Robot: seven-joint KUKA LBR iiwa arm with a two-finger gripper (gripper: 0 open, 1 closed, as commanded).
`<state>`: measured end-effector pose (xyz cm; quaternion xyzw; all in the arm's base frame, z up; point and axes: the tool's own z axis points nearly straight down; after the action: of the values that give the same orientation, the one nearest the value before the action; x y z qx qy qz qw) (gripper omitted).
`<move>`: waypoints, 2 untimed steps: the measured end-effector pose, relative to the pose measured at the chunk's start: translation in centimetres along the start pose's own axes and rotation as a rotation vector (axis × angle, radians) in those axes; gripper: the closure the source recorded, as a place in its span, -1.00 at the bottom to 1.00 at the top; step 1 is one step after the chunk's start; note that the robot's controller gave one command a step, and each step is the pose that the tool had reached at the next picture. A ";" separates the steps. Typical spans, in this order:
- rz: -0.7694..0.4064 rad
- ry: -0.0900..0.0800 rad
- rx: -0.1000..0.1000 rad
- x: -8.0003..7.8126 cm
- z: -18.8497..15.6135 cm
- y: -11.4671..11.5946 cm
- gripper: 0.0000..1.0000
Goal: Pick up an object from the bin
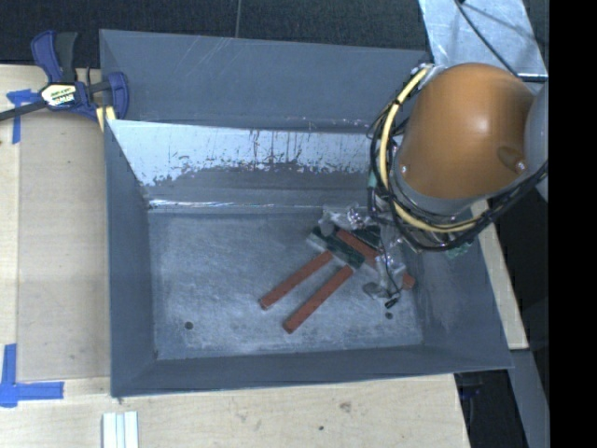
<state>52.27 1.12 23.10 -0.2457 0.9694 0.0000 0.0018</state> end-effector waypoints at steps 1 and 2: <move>-0.242 0.002 -0.002 -7.9 16.5 -0.9 -1.00; -0.238 -0.002 0.000 -7.9 16.1 -1.0 1.00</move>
Offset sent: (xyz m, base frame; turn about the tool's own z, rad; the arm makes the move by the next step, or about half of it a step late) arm 0.0740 0.0296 -0.1610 -0.2431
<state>59.79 4.03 7.07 -0.3588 0.9334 0.0000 0.0025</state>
